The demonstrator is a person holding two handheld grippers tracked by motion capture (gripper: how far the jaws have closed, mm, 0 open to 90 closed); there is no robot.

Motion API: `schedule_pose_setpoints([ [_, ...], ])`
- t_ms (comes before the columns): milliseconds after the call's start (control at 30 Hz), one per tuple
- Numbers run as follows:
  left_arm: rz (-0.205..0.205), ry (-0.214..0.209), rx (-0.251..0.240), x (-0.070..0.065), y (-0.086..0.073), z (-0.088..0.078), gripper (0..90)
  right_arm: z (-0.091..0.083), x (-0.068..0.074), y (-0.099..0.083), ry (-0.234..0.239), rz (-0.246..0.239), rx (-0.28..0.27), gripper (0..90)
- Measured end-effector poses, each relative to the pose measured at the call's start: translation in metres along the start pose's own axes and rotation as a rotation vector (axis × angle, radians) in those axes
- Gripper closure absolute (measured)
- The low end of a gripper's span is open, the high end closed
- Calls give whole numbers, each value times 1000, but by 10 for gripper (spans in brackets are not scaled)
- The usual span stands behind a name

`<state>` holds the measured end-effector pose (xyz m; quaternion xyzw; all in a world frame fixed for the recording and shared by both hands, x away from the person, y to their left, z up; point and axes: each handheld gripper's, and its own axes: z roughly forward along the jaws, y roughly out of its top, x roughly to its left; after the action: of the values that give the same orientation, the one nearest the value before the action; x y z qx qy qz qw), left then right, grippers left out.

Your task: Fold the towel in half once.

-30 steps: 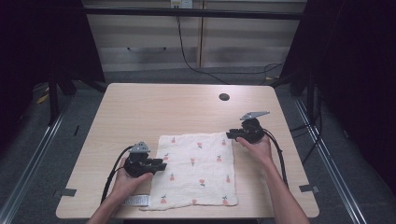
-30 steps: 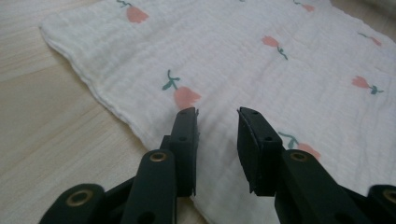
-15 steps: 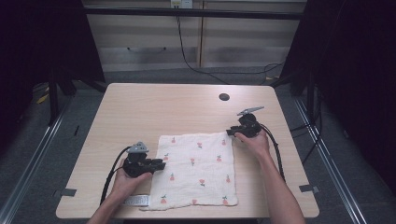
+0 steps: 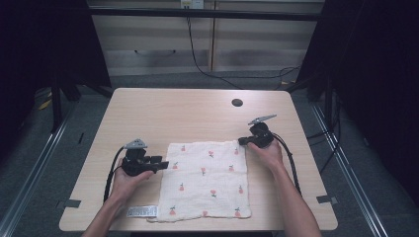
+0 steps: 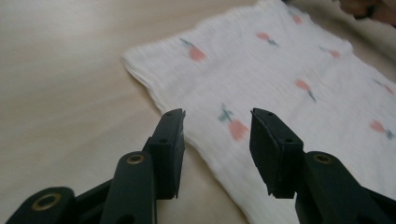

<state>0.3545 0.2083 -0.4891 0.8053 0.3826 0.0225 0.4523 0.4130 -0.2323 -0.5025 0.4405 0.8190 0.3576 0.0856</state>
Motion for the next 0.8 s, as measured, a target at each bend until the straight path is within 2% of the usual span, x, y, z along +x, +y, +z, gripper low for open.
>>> schedule_pose_setpoints([
  [67,-21,6,-9,8,9,4,558,0,2,-1,0,-3,-3,884],
  [133,-24,19,-11,15,20,10,584,-1,5,-1,0,-15,1,884],
  [200,-13,18,7,20,29,18,604,-1,7,-1,-7,-23,7,884],
  [233,-6,26,15,23,33,22,641,-1,7,-2,-8,-24,7,884],
  [300,-17,30,24,28,38,31,664,-1,6,-3,-2,-19,-6,884],
  [367,-8,37,47,31,42,38,682,-2,5,-5,0,-3,-11,884],
  [433,2,62,69,34,46,44,682,-2,4,-6,6,2,-22,883],
  [467,9,55,71,35,46,48,671,-2,4,-6,4,2,-25,882],
  [500,0,50,81,37,48,51,655,-2,4,-6,4,2,-26,883],
  [533,-7,66,90,38,48,54,645,-1,4,-7,5,5,-30,883],
  [600,-18,54,94,41,46,58,646,-1,5,-8,2,7,-39,882],
  [700,17,52,102,37,43,60,646,-2,4,-9,7,11,-40,883],
  [733,10,60,99,34,42,60,646,-2,4,-9,7,10,-39,883],
  [767,26,64,110,31,43,61,646,-2,4,-9,7,5,-39,882],
  [800,57,85,117,28,43,61,647,-2,4,-9,5,4,-38,882],
])
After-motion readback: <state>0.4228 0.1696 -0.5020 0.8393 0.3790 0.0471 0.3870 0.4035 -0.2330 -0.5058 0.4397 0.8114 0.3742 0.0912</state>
